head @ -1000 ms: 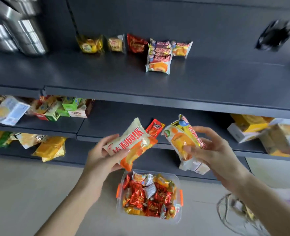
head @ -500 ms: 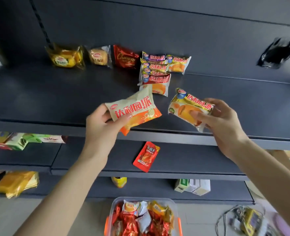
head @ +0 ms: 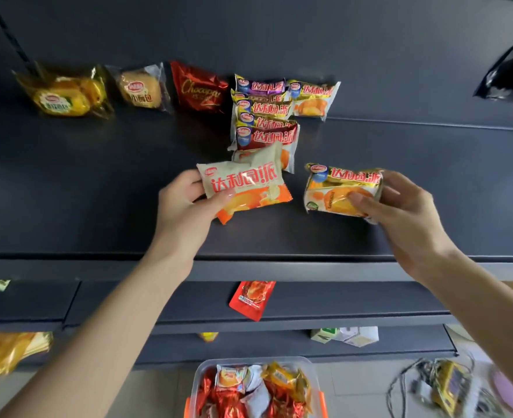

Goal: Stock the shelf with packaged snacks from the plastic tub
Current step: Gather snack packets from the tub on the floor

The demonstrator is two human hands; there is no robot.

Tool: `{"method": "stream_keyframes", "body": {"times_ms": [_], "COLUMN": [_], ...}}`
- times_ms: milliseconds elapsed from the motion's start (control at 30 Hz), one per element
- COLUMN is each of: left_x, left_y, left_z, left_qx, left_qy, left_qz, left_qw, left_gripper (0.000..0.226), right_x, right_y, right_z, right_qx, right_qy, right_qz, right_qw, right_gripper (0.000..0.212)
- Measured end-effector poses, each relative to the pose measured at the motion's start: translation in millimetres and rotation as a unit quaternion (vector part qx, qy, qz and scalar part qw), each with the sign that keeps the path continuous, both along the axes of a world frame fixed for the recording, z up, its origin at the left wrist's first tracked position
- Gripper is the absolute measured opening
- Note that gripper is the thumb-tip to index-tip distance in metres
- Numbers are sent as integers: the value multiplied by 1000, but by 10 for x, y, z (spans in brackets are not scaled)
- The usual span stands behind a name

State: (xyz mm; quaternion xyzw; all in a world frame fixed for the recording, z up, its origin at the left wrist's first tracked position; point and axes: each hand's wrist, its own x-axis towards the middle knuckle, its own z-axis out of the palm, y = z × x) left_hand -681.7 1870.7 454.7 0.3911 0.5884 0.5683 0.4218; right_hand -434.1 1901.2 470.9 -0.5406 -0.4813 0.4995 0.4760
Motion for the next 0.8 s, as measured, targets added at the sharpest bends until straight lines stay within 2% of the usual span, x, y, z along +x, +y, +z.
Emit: {"method": "stream_keyframes", "body": {"times_ms": [133, 267, 433, 633, 800], "left_x": [61, 106, 201, 340, 383], "left_y": [86, 119, 102, 93, 92], "left_z": [0, 31, 32, 74, 95], "left_qx": [-5, 2, -2, -16, -19], "left_qy": [19, 27, 37, -26, -66], "left_qz": [-9, -29, -55, -72, -79], "left_qw": [1000, 999, 998, 997, 995], "left_gripper": [23, 22, 21, 18, 16], "right_x": [125, 182, 181, -62, -144], "right_y": [57, 97, 105, 93, 135], "right_z": [22, -6, -54, -166, -128], "right_qx": [0, -2, -10, 0, -9], "right_qy": [44, 87, 156, 106, 135], "right_qz": [-23, -24, 82, 179, 222], "right_qw": [999, 996, 984, 978, 966], "right_gripper": [39, 47, 44, 36, 33]}}
